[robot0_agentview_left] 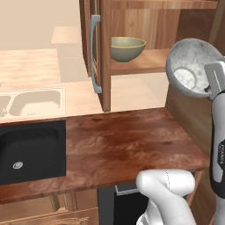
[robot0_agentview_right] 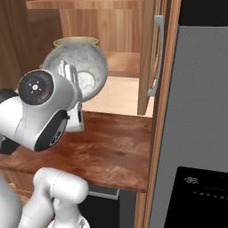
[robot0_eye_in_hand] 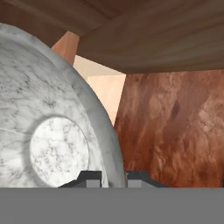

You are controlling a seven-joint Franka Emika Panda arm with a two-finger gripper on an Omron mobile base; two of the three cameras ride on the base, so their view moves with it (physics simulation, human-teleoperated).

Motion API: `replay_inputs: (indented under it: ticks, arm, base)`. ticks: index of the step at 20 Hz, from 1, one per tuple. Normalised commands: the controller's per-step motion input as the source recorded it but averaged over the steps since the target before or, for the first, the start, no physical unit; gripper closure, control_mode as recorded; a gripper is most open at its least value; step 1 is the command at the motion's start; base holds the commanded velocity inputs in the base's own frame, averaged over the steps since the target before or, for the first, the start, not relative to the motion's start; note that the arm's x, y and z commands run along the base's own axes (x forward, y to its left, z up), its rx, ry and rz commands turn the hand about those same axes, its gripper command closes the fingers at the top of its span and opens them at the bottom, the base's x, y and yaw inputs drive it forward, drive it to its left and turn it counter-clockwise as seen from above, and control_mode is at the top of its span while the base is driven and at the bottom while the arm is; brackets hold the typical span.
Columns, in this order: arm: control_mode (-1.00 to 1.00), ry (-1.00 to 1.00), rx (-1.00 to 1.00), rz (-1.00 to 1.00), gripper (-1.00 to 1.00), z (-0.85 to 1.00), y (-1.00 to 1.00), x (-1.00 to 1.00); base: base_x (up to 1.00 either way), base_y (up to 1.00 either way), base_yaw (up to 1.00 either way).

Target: Open the cabinet. Pick the bowls from the counter and place them in the cabinet. Then close the cabinet.

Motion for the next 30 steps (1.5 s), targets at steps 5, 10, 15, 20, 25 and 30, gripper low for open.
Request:
replay_inputs:
  ticks: [5,10,15,20,25,30]
  arm:
    - [-1.0,-0.03,0.0,0.0,1.0,0.23,-0.15,0.04]
    - [-1.0,0.0,0.0,0.0,1.0,0.03,-0.11,0.23]
    - [-1.0,0.0,0.0,0.0,1.0,0.0,-0.1,0.38]
    - [-1.0,-0.01,0.0,0.0,1.0,0.0,-0.05,0.4]
    - [-1.0,-0.02,0.0,0.0,1.0,0.0,0.0,0.41]
    - [-1.0,0.0,0.0,0.0,1.0,0.0,-0.06,0.49]
  base:
    - [0.0,0.0,0.0]
    - [0.0,0.0,0.0]
    - [0.0,0.0,0.0]
    - [0.0,0.0,0.0]
    - [0.0,0.0,0.0]
    - [0.0,0.0,0.0]
